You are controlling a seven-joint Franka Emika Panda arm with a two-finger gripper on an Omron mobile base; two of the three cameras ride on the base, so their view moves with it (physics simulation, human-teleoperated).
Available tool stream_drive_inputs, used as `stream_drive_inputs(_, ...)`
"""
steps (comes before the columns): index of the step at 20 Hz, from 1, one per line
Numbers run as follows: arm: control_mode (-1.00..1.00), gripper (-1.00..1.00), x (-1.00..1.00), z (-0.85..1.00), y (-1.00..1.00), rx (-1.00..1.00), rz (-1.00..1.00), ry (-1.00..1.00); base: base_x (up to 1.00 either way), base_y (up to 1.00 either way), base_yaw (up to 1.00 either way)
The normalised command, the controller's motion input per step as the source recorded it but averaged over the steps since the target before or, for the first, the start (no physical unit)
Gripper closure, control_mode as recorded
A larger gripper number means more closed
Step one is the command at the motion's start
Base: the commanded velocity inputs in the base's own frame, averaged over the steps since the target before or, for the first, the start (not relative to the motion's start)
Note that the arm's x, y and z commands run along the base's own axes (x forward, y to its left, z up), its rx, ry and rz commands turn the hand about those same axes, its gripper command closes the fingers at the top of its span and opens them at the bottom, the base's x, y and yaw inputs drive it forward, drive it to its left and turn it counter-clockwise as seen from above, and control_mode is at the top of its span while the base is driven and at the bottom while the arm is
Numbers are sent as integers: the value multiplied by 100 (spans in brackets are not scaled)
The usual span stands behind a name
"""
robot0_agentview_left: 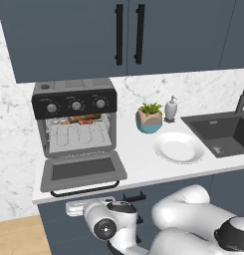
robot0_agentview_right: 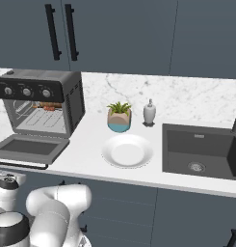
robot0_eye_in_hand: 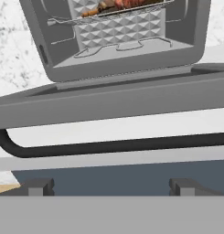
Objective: Pick up the kebab skewer and baguette bread, and place them inside the toaster oven. Close the toaster oven door and start by setting the timer.
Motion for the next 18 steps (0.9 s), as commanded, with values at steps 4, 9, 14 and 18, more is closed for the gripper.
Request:
stream_drive_inputs(4, -100, -100, 25, -10, 0, 0, 0, 0, 0, 0, 0)
stream_drive_inputs(9, -100, -100, 18, -22, 0, 0, 0, 0, 0, 0, 0)
stream_drive_inputs(14, -100, -100, 11, -27, 0, 0, 0, 0, 0, 0, 0)
stream_drive_inputs(18, -100, -100, 23, -6, 0, 0, 0, 0, 0, 0, 0)
